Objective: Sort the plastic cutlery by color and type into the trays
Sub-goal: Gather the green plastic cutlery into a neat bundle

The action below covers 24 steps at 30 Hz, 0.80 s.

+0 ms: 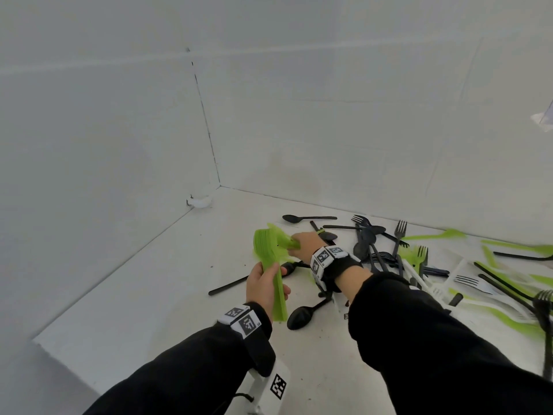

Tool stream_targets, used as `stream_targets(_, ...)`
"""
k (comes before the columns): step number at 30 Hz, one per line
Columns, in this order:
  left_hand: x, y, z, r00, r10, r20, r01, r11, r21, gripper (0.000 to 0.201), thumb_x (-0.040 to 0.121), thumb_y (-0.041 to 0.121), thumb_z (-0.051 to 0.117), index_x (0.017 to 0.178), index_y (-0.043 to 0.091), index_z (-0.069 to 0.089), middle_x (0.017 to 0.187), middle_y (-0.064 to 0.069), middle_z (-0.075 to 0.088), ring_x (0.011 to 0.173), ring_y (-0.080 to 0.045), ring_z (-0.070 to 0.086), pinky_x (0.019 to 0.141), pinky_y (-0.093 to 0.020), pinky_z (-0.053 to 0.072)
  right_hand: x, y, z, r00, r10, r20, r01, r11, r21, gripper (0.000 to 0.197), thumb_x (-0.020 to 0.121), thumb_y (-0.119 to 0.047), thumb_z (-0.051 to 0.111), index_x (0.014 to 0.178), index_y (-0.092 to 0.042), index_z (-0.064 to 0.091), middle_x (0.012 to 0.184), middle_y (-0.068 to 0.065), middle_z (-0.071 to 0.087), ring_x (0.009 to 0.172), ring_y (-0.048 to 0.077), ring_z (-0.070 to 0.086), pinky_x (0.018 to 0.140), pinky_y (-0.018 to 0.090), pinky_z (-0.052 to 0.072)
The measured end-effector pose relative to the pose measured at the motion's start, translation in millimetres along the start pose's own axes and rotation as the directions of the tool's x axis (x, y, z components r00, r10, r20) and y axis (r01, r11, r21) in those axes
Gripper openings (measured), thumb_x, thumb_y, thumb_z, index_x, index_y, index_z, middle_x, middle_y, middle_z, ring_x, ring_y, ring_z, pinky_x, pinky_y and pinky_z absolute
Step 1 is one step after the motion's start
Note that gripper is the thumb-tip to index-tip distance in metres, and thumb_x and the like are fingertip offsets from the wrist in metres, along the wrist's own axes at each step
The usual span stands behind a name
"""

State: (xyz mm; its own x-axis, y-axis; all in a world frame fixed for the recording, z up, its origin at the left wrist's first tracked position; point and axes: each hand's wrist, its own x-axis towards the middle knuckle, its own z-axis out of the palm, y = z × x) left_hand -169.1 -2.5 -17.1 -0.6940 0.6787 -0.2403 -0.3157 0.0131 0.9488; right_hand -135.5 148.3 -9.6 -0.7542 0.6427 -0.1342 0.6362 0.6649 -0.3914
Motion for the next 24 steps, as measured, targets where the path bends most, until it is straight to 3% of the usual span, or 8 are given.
stream_targets(3,3,-1,0,1.0,-0.013,-0.006,0.013,1.0,0.007,0.009,0.096,0.01,0.045,0.091,0.01,0.053,0.08,-0.006,0.058,0.041,-0.014,0.047,0.044,-0.023,0.038,10,-6,11,0.999,0.005,0.052,-0.001,0.998,-0.067,0.029,0.091,-0.024,0.053,0.11,-0.003,0.059,0.118,0.014,0.061,0.113,0.029,0.055,0.087,0.031,0.043)
stream_targets(8,10,-1,2,1.0,-0.021,-0.01,0.021,1.0,0.016,0.009,0.095,0.01,0.046,0.09,0.009,0.054,0.08,-0.007,0.058,0.042,-0.016,0.046,0.044,-0.023,0.038,23,-6,18,0.991,0.023,0.135,-0.005,0.991,-0.131,0.018,0.088,-0.025,0.056,0.096,-0.01,0.059,0.113,0.013,0.064,0.107,0.03,0.06,0.082,0.03,0.046)
stream_targets(10,13,-2,2,1.0,-0.021,-0.013,0.021,1.0,0.02,0.009,0.096,0.01,0.045,0.093,0.008,0.053,0.08,-0.007,0.058,0.042,-0.016,0.046,0.045,-0.024,0.038,25,-3,13,0.994,0.039,0.106,-0.03,0.996,-0.087,0.022,0.088,-0.024,0.054,0.103,-0.009,0.058,0.115,0.012,0.062,0.108,0.029,0.058,0.082,0.03,0.044)
stream_targets(12,15,-3,1,1.0,-0.019,-0.014,0.02,1.0,0.019,0.009,0.096,0.01,0.044,0.092,0.009,0.052,0.079,-0.006,0.057,0.043,-0.017,0.046,0.045,-0.025,0.038,25,2,6,0.998,0.042,0.055,-0.041,0.999,-0.007,0.014,0.089,-0.025,0.054,0.092,-0.011,0.054,0.113,0.014,0.061,0.106,0.029,0.057,0.082,0.031,0.043)
stream_targets(15,17,-6,2,1.0,-0.027,-0.012,0.027,1.0,0.015,0.009,0.096,0.01,0.044,0.093,0.01,0.052,0.08,-0.006,0.057,0.045,-0.019,0.046,0.046,-0.026,0.038,20,9,-6,0.998,0.068,-0.016,-0.066,0.992,0.11,0.019,0.092,-0.024,0.052,0.08,-0.01,0.049,0.099,0.013,0.058,0.1,0.026,0.056,0.078,0.029,0.039)
stream_targets(19,16,-7,6,1.0,-0.029,-0.004,0.029,0.999,0.021,0.009,0.097,0.011,0.044,0.098,0.007,0.052,0.081,-0.006,0.058,0.051,-0.019,0.047,0.049,-0.027,0.04,5,13,-28,0.974,0.153,-0.165,-0.092,0.939,0.33,0.03,0.095,-0.024,0.049,0.109,0.0,0.058,0.112,0.017,0.062,0.107,0.031,0.056,0.085,0.031,0.041)
stream_targets(21,15,-6,10,1.0,-0.022,0.008,0.022,1.0,0.019,0.009,0.097,0.011,0.045,0.097,0.009,0.053,0.081,-0.006,0.058,0.055,-0.018,0.048,0.051,-0.029,0.042,-5,13,-37,0.965,0.165,-0.204,-0.074,0.918,0.391,0.028,0.094,-0.025,0.049,0.103,-0.001,0.061,0.106,0.014,0.064,0.1,0.029,0.057,0.081,0.03,0.04)
stream_targets(24,16,-4,18,1.0,-0.003,0.029,0.002,1.0,0.012,0.008,0.097,0.011,0.045,0.094,0.011,0.053,0.081,-0.005,0.058,0.058,-0.018,0.049,0.053,-0.029,0.043,-28,10,-36,0.974,0.141,-0.174,-0.031,0.855,0.518,0.021,0.094,-0.027,0.049,0.077,-0.015,0.054,0.075,0.0,0.057,0.066,0.018,0.051,0.066,0.029,0.039)
